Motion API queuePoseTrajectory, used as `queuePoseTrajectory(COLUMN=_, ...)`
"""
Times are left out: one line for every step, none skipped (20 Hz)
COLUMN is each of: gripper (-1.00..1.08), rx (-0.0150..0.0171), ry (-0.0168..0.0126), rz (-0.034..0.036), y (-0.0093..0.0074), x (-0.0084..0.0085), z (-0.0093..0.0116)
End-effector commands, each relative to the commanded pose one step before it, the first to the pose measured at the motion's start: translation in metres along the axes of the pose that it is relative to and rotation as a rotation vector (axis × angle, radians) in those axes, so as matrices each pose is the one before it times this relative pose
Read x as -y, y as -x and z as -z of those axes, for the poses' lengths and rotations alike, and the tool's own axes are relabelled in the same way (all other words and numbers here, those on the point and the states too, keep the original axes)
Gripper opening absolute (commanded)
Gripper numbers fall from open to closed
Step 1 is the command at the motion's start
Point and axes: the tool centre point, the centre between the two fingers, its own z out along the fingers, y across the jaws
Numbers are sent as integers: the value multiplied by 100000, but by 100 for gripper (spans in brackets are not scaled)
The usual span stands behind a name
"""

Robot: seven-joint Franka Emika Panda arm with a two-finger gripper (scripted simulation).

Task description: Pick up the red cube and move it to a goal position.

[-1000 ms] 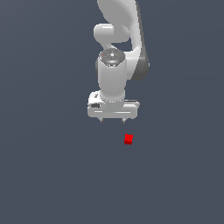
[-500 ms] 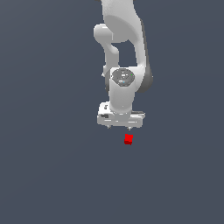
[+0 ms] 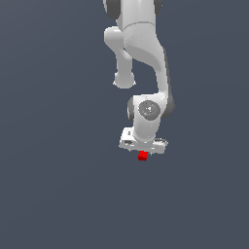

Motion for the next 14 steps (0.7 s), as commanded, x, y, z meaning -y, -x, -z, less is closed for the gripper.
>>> queuePoseTrajectory(gripper=100, rx=73, ry=59, rz=-1229, y=-154, x=663, z=-1184)
queuePoseTrajectory(gripper=100, rx=71, ry=17, rz=-316, y=-37, x=201, z=-352)
queuePoseTrajectory(gripper=100, rx=61, ry=13, rz=-269, y=-35, x=172, z=-298)
queuePoseTrajectory(gripper=100, rx=51, ry=9, rz=-223, y=-33, x=145, z=-246)
queuePoseTrajectory(gripper=100, rx=42, ry=6, rz=-184, y=-32, x=114, z=-197)
queuePoseTrajectory(gripper=100, rx=31, ry=3, rz=-134, y=-26, x=92, z=-149)
queuePoseTrajectory(gripper=100, rx=22, ry=1, rz=-95, y=-20, x=64, z=-103)
queuePoseTrajectory(gripper=100, rx=16, ry=1, rz=-67, y=-15, x=31, z=-62)
queuePoseTrajectory(gripper=100, rx=0, ry=0, rz=0, y=-1, x=24, z=-17)
queuePoseTrajectory(gripper=-100, rx=0, ry=0, rz=0, y=0, x=0, z=0)
queuePoseTrajectory(gripper=-100, rx=0, ry=0, rz=0, y=0, x=0, z=0)
queuePoseTrajectory(gripper=-100, rx=0, ry=0, rz=0, y=0, x=0, z=0)
queuePoseTrajectory(gripper=-100, rx=0, ry=0, rz=0, y=0, x=0, z=0)
queuePoseTrajectory(gripper=-100, rx=0, ry=0, rz=0, y=0, x=0, z=0)
